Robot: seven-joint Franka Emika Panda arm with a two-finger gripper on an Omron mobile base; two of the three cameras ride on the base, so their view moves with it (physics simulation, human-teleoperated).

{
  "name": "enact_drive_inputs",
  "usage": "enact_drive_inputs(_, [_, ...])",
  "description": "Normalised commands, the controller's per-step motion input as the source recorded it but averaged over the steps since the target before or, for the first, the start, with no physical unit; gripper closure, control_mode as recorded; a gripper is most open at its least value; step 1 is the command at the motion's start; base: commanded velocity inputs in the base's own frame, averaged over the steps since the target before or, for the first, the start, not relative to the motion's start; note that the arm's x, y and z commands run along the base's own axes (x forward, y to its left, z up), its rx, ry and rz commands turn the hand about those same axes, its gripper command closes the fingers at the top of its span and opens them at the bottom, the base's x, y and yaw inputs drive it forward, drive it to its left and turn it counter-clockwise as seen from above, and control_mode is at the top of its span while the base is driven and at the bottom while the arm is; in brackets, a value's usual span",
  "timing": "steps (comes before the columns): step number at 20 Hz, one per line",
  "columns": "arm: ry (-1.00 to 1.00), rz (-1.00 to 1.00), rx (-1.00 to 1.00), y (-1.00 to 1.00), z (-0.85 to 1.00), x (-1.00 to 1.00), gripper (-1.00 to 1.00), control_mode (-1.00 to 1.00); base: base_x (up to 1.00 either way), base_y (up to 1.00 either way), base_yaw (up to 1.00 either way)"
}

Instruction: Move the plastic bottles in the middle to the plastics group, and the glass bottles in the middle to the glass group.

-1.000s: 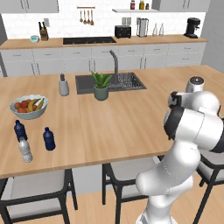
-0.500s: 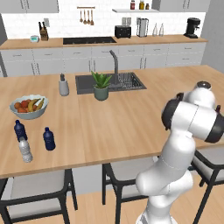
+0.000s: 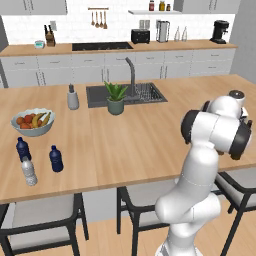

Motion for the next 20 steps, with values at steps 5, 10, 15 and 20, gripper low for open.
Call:
enact_drive_inputs(5, [0.00, 0.00, 0.00, 0.01, -0.36, -0.17, 1.00, -1.00, 0.00, 0.00, 0.00])
enact_drive_inputs(10, [0.00, 0.00, 0.00, 0.01, -0.25, -0.11, -1.00, -1.00, 0.00, 0.00, 0.00])
enact_drive_inputs(15, [0.01, 0.00, 0.00, 0.04, -0.03, -0.05, -1.00, -1.00, 0.00, 0.00, 0.00])
enact_drive_inputs(20, [0.00, 0.00, 0.00, 0.06, 0.20, -0.03, -1.00, -1.00, 0.00, 0.00, 0.00])
